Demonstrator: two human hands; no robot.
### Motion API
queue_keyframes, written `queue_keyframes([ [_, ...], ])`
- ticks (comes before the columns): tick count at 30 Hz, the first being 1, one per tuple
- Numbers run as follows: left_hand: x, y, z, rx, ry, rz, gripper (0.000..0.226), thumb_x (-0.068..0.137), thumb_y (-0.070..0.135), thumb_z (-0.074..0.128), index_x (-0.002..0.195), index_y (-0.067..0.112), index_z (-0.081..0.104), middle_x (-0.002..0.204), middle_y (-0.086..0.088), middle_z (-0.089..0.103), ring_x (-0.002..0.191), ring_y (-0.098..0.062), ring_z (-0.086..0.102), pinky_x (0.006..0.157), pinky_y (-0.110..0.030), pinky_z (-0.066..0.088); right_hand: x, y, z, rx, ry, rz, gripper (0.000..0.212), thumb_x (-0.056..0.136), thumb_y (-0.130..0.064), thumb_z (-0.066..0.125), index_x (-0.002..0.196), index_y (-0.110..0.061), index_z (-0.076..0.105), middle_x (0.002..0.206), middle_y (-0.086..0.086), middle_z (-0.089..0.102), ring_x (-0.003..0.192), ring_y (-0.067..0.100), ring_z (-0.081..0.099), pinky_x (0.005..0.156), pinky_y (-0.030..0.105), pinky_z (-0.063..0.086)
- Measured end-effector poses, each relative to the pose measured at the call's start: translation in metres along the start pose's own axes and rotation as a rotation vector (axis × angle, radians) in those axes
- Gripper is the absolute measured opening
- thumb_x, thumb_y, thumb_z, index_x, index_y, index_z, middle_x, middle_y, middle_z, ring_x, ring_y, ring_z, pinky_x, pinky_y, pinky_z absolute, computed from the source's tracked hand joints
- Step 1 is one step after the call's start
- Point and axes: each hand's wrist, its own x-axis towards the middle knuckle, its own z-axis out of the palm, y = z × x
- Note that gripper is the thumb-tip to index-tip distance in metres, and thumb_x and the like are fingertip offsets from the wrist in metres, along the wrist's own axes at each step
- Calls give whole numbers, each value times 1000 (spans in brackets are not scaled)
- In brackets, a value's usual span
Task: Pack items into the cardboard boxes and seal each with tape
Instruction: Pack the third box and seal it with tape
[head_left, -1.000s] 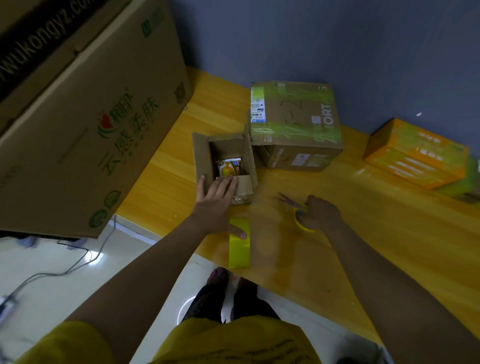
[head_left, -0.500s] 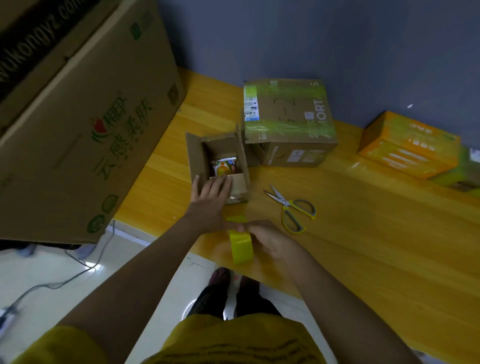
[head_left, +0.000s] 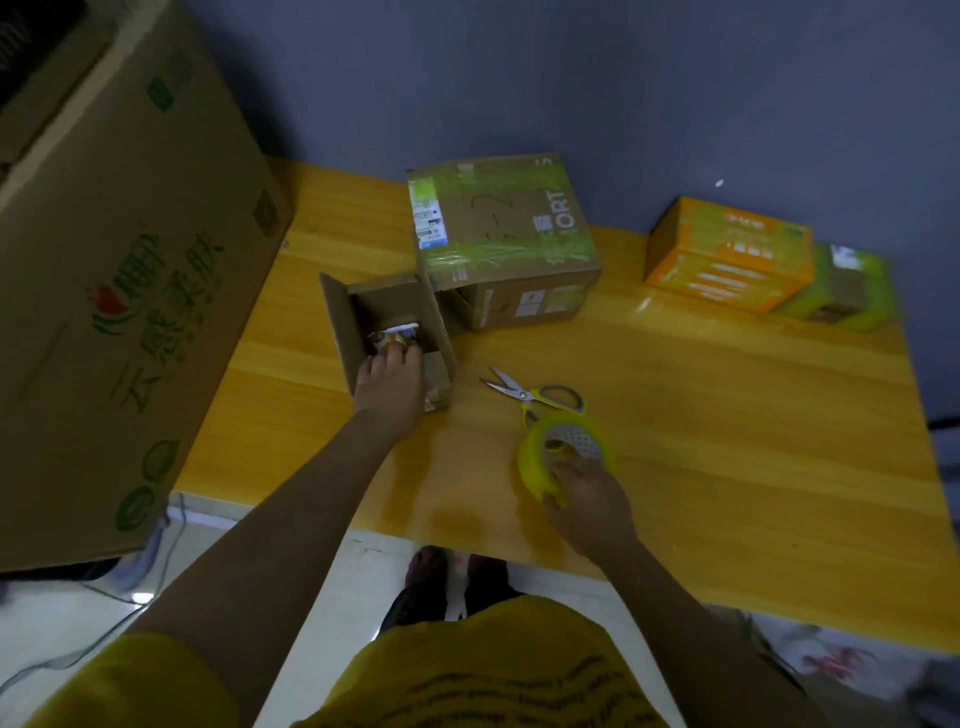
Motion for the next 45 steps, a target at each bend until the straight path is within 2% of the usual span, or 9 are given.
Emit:
queue_keyframes([
  [5,0,9,2,28,-32,10,53,102,31,40,148,14,20,149,-15,30,136,-35,29,108,-45,30,-16,40,25,-88,17,201,40,62,-14,86,97,-2,71,85,18,67,66,38,65,51,38,52],
  [12,13,3,-11,-54,-153,-29,36,102,37,37,125,12,47,133,-17,47,119,-37,45,93,-47,41,-8,28,7,-265,-52,366,61,83,-43,68,130,-7,51,124,17,54,118,38,50,94,44,43],
  [16,13,-3,-25,-302,-262,-20,27,104,22,39,108,9,61,101,-14,62,78,-23,56,61,-30,41,10,-18,-1,53,379,-17,29,75,-19,51,97,-3,61,91,16,58,85,36,53,67,42,49],
  [19,8,-3,-28,-506,-348,-2,27,102,17,45,93,4,66,106,-10,63,107,-30,55,75,-31,44,30,-79,-8,196,345,-455,39,79,-14,41,112,-2,59,110,18,61,103,27,47,88,39,45],
  [23,7,-6,-24,-777,-362,-146,24,100,17,43,85,13,61,90,-5,60,88,-21,56,74,-31,46,62,-105,11,217,202,-400,54,95,-23,36,145,-3,37,153,11,34,142,21,27,116,33,22],
  [29,5,-8,-4,-857,-317,-265,20,101,25,44,90,16,59,105,-7,58,100,-25,54,87,-39,46,48,-75,49,82,68,-392,63,93,-24,34,150,-2,20,158,13,23,147,22,13,117,46,22],
  [36,9,-8,-1,-889,-259,-306,20,103,27,40,102,14,55,99,-3,50,95,-22,49,84,-37,45,47,-94,13,979,-44,-2,52,105,-31,31,150,-25,6,158,-14,5,144,-5,3,119,21,6],
  [40,9,1,1,-908,-185,-314,18,104,23,38,105,14,53,90,1,46,90,-19,47,80,-32,41,74,-135,1,1241,-89,106,66,97,-52,26,151,-26,-1,158,-15,-2,145,-2,0,121,27,3],
  [45,9,0,7,-860,-212,-325,25,104,26,35,112,11,53,102,-5,48,92,-20,46,77,-32,38,80,-144,-3,1576,-113,365,63,95,-59,38,149,-28,30,154,1,36,139,16,37,118,37,26],
])
